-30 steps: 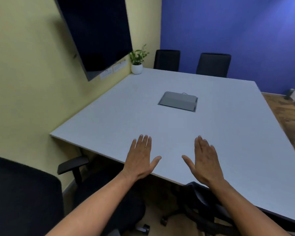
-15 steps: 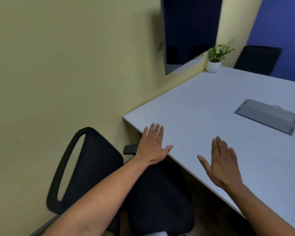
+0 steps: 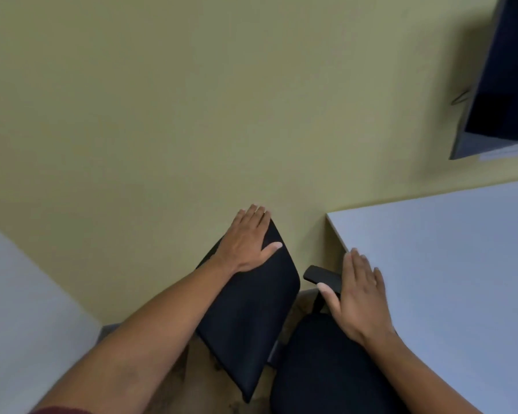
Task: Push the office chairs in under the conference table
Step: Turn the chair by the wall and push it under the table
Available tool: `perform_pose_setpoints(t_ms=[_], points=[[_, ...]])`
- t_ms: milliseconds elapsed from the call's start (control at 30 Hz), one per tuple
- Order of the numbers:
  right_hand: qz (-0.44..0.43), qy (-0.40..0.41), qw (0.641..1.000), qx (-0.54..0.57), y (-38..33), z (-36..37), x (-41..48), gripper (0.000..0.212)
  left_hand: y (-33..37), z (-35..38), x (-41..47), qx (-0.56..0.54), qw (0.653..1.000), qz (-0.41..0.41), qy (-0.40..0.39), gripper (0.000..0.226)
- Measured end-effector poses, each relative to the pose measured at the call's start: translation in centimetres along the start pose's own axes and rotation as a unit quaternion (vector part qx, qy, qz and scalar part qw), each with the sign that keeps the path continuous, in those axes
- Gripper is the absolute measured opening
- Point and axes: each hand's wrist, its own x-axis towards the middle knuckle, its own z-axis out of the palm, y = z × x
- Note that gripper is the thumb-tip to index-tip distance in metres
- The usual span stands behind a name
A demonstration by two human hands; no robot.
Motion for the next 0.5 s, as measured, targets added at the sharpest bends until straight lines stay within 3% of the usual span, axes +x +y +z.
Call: perform_pose_setpoints(t_ms=[233, 500], points=[[-0.142, -0.036, 0.989, 0.011, -9.2, 3.2, 2.8, 0.102, -6.6, -0.6, 0.2, 0.02, 1.0, -0.008, -0.011, 0.087], [-0.336, -0.123, 0.934, 0.013, -22.8, 6.9, 6.4, 0.097, -9.5, 1.7, 7.4, -0.01, 0.993, 0.1, -0.056, 0.081]])
